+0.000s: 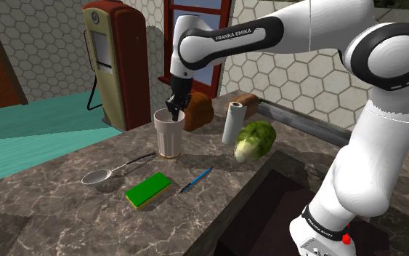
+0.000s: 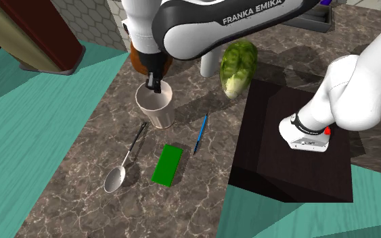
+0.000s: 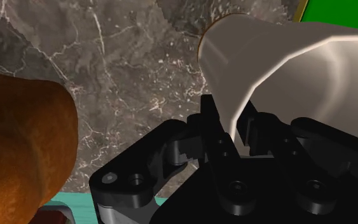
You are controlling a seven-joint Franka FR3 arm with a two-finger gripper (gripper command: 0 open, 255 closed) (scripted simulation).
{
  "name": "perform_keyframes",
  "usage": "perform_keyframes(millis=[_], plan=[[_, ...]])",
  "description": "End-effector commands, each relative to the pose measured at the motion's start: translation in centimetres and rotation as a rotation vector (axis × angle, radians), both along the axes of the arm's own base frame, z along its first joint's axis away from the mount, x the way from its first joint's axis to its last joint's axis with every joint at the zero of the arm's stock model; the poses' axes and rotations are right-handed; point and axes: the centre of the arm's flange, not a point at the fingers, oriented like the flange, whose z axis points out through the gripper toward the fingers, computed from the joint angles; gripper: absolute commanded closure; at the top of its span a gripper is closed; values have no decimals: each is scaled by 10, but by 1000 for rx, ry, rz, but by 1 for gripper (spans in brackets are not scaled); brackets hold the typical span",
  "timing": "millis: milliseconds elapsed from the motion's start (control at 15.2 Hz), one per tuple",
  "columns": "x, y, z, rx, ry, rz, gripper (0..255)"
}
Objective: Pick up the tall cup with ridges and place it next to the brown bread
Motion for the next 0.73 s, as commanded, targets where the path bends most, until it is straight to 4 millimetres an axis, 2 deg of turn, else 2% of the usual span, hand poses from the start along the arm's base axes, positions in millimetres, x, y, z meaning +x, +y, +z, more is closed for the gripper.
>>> perform_keyframes(millis=[0, 660], plan=[[-1, 0, 11, 0, -1, 0, 255], [-1, 0, 64, 0, -1, 0, 255]])
